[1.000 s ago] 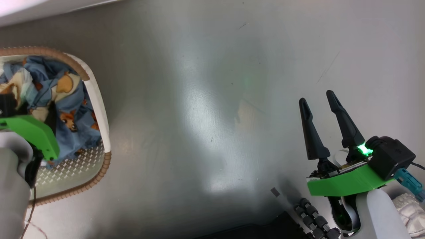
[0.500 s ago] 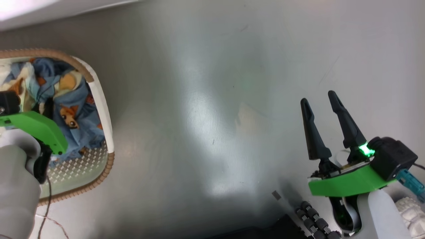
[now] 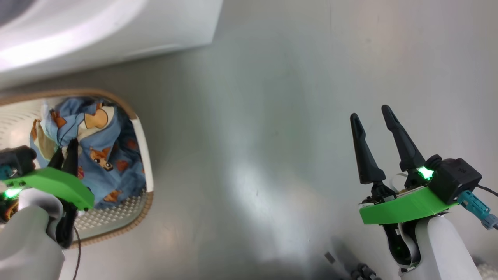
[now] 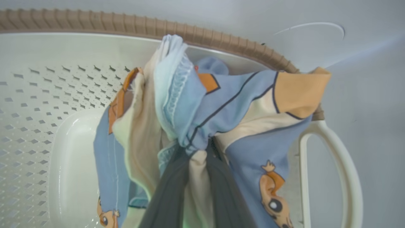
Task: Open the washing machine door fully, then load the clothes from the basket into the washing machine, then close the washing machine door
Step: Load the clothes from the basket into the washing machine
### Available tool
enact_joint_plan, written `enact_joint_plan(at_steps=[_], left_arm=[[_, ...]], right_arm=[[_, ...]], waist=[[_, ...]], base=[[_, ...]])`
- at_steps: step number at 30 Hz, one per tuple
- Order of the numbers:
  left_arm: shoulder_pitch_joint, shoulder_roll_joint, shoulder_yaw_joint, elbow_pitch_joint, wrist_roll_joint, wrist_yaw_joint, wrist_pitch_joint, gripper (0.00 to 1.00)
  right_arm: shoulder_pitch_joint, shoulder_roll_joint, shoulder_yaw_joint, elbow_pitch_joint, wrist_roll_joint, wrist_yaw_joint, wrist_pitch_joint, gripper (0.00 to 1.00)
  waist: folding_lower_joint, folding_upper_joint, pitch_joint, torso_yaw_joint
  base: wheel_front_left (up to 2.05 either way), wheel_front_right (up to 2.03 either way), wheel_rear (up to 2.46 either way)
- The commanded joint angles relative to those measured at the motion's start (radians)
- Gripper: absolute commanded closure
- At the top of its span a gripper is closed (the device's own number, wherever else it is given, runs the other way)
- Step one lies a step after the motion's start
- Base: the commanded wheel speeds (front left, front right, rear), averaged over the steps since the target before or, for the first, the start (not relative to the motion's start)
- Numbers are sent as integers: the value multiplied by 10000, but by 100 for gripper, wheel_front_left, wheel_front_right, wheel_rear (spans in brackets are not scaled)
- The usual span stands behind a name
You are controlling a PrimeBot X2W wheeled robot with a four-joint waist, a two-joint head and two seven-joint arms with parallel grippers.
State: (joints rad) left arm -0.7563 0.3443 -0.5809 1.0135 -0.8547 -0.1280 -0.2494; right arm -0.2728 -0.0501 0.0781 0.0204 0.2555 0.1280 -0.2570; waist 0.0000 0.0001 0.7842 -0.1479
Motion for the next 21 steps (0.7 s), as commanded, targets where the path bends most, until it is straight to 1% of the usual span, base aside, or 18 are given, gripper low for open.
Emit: enact_joint_plan(at_steps=[1, 4, 10, 13, 14, 21], left_arm=[[602, 417, 611, -423, 196, 20, -118, 100], [1337, 313, 1294, -1131, 609, 133, -120, 100], [2706, 9, 2495, -2338, 1536, 294, -122, 100], [3106, -236, 2983, -2778, 2016, 306, -122, 100], [3106, -236, 2983, -2778, 2016, 306, -122, 100], [3986, -740, 4127, -3909, 3024, 244, -123, 100]], right_arm=[[243, -1, 80, -52, -45, 27, -48, 0], [321, -1, 25, 159, -177, 27, -48, 0], [497, -1, 242, 500, -139, 27, -48, 0], [582, -1, 240, 643, -141, 27, -48, 0], [582, -1, 240, 643, -141, 27, -48, 0], [684, -1, 309, 873, -151, 27, -48, 0]], waist=[[0, -1, -960, 360], [0, -1, -1532, 512], [0, -1, -2484, 691], [0, -1, -2808, 835], [0, -1, -2808, 835], [0, -1, -3547, 1067]], base=[[0, 0, 0], [0, 0, 0], [0, 0, 0], [0, 0, 0], [0, 0, 0], [0, 0, 0]])
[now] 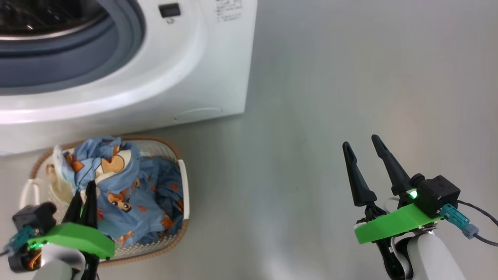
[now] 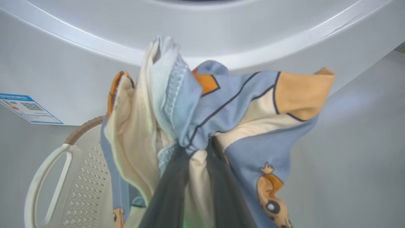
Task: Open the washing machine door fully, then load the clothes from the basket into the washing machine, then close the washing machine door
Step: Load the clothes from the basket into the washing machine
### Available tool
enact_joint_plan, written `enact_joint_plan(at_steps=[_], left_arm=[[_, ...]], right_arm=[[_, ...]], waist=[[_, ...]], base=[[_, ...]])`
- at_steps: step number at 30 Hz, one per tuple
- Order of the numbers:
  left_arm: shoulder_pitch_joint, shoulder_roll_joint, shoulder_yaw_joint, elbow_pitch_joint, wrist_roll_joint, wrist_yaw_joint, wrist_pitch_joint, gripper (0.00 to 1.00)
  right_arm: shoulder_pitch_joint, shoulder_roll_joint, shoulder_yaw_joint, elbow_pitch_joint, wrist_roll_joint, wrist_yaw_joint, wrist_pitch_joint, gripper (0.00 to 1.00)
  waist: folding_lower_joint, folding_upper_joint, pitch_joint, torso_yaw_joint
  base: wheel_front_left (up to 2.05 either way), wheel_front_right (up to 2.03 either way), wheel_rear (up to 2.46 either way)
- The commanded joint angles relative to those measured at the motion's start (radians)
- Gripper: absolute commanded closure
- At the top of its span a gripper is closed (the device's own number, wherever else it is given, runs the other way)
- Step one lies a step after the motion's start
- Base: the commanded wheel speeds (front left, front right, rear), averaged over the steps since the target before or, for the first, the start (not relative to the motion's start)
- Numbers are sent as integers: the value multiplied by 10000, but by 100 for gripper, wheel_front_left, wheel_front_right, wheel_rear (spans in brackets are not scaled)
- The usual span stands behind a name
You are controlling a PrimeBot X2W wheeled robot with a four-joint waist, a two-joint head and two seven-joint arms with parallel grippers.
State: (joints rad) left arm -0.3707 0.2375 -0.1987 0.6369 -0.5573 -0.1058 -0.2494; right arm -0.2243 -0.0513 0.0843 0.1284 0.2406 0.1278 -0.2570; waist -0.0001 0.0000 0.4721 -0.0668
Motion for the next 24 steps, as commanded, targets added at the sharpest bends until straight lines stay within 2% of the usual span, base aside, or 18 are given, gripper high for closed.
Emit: enact_joint_plan(at_steps=[1, 6, 24], left_arm=[[254, 251, 505, -327, 167, 10, -123, 100], [984, -252, 1520, -1323, 872, -73, -123, 100], [2862, -1342, 3226, -4408, 2530, -219, -124, 100]], right_arm=[[209, 11, 260, -183, 9, 29, -48, 0], [314, 11, 242, -9, 6, 29, -48, 0], [913, 11, 61, 279, -115, 29, -48, 0]], waist=[[1, 0, -525, 270], [1, 0, -1161, 361], [1, 0, -3163, 631]], base=[[0, 0, 0], [0, 0, 0], [0, 0, 0]])
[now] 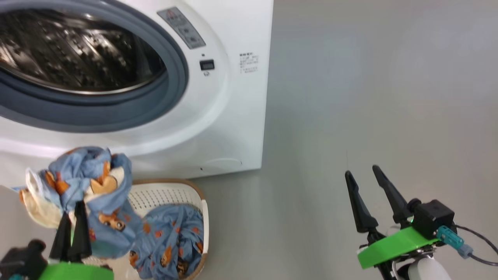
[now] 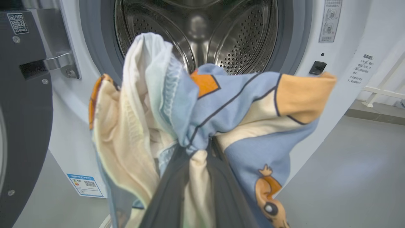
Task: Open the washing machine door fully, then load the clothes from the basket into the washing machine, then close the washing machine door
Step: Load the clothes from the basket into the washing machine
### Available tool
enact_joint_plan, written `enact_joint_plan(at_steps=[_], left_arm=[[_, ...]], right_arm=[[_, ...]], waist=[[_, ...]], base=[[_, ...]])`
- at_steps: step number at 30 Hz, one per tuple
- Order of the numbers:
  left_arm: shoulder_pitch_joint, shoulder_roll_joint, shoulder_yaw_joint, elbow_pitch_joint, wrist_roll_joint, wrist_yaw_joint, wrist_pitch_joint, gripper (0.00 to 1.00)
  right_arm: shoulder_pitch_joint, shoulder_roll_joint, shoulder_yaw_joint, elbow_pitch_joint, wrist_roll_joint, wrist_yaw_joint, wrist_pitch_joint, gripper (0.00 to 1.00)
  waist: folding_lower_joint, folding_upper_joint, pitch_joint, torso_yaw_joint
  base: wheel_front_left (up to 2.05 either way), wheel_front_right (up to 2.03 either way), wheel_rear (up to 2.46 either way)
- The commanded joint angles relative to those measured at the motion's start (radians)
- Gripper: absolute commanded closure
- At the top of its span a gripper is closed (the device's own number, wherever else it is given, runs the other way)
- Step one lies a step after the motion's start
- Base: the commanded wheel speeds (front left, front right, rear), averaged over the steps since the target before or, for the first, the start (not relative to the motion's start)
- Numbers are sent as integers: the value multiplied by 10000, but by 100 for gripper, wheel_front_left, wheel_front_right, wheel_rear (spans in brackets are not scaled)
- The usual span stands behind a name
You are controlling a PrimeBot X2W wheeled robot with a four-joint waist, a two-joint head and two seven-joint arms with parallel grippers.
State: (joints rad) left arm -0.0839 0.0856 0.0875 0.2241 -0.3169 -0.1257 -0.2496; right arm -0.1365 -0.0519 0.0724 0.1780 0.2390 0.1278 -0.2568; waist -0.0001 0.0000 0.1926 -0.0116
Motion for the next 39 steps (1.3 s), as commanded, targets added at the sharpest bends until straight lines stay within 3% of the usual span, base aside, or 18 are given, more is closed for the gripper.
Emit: enact_joint_plan(at_steps=[1, 18, 39], left_arm=[[113, 149, 387, -383, 199, -23, -122, 100], [1359, -136, 700, -1886, 1007, -44, -122, 100], [1708, -322, 810, -2067, 1018, -48, -122, 100]], right_arm=[[85, 17, 181, -215, -94, 29, -49, 0], [642, 17, 194, -276, -39, 29, -49, 0], [740, 17, 319, -261, -30, 29, -49, 0]], waist=[[1, 0, -465, 80], [1, 0, -1356, 65], [1, 0, -1469, -80]], base=[[0, 0, 0], [0, 0, 0], [0, 0, 0]])
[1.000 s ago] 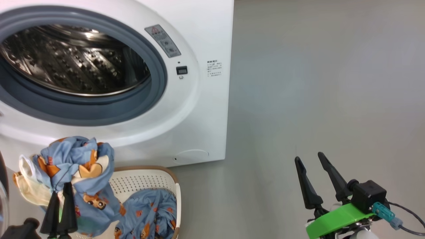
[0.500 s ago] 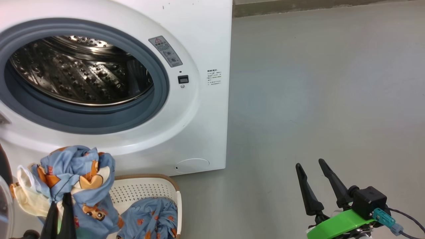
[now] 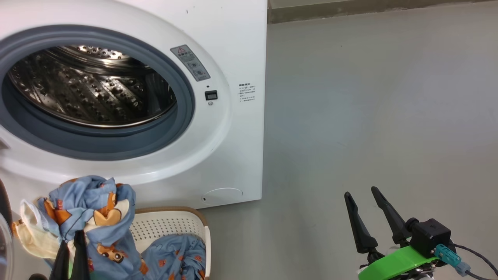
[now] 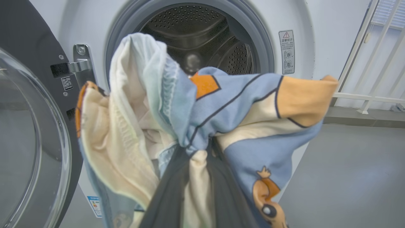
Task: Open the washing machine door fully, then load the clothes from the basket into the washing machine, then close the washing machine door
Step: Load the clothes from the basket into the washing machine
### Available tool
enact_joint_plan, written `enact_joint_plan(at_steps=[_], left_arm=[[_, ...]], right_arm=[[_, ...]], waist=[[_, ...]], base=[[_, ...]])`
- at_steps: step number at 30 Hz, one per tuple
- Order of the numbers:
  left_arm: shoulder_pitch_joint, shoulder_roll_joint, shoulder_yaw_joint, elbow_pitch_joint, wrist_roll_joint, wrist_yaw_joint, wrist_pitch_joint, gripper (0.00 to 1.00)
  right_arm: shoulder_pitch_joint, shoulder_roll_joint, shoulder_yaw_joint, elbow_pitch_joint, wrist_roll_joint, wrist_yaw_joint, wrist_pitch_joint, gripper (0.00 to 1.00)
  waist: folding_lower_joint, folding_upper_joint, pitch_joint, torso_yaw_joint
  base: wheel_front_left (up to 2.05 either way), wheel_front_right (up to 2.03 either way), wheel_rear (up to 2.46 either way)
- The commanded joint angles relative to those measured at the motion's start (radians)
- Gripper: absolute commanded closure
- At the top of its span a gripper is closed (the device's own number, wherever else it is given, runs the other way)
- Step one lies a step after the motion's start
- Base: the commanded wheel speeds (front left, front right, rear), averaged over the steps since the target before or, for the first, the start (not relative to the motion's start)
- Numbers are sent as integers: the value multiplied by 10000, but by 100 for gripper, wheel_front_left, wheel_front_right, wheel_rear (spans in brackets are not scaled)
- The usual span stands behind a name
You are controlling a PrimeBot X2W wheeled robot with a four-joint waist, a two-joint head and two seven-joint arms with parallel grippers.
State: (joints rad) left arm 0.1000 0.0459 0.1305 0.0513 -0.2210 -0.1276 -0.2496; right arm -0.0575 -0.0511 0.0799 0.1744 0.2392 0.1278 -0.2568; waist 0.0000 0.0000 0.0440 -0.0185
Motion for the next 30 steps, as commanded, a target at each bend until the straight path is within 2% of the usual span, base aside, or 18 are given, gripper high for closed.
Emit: enact_joint_plan(at_steps=[1, 17, 30], left_arm=[[-140, 72, 377, -357, 55, -29, -122, 100], [-1350, 75, 533, -334, -150, -30, -122, 100], [-4353, 957, 660, -201, -298, -30, -122, 100]], right_arm=[[-49, 9, 244, -226, -34, 29, -49, 0], [-221, 9, 364, -317, 22, 29, -49, 0], [-745, 9, 563, -509, -30, 29, -49, 0]], waist=[[0, 0, 32, -20], [0, 0, 709, -196], [0, 0, 2199, -588]], base=[[0, 0, 0], [0, 0, 0], [0, 0, 0]])
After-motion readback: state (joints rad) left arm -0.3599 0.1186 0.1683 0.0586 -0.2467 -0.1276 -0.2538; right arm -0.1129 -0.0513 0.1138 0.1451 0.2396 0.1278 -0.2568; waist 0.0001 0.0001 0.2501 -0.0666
